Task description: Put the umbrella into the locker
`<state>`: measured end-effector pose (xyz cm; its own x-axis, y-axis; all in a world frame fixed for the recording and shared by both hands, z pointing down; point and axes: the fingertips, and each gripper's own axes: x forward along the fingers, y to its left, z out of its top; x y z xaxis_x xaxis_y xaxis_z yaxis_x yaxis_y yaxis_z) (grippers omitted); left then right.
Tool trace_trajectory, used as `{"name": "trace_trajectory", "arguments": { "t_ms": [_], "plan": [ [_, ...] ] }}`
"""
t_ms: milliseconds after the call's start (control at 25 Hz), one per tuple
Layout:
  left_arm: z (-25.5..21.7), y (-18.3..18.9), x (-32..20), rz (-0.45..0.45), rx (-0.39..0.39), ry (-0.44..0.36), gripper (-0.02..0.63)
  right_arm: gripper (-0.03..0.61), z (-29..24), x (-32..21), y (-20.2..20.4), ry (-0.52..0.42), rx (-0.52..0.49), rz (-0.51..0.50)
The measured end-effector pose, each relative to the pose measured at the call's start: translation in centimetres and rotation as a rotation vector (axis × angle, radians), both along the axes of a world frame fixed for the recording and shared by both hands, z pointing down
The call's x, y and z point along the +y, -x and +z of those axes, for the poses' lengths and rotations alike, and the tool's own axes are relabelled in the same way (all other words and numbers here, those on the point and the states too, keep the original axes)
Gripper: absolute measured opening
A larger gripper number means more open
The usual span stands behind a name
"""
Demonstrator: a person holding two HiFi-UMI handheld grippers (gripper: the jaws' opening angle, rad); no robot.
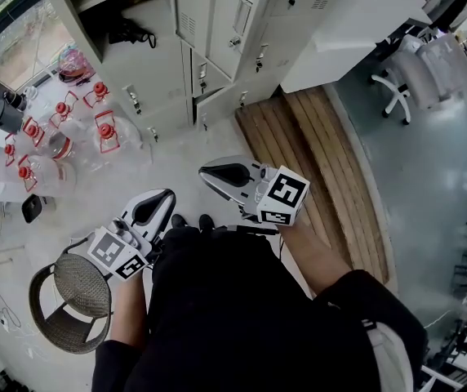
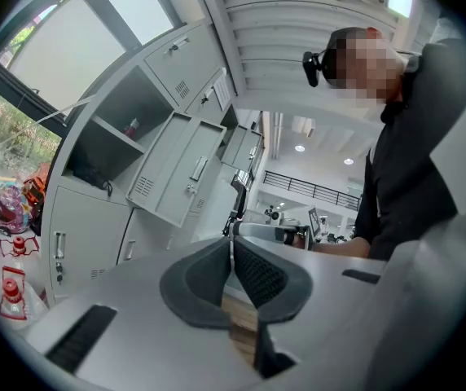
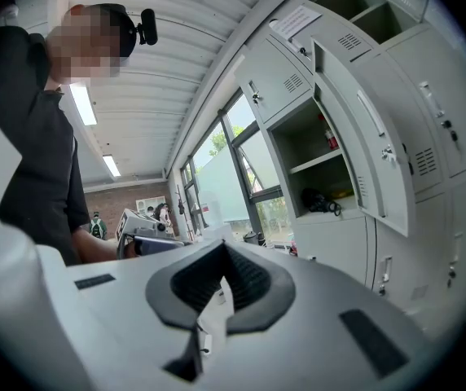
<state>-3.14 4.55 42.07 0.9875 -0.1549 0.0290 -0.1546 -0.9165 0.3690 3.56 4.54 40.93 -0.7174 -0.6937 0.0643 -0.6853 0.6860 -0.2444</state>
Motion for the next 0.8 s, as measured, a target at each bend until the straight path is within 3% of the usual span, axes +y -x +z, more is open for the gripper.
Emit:
{"name": "trace_trajectory", "arguments": {
  "t_ms": [800],
  "plan": [
    [0.5, -1.9, -0.5, 0.034, -0.019, 0.014, 0.025, 0.011, 0.5, -0.6, -2.2, -0.01, -0.009, 0.042]
  ]
}}
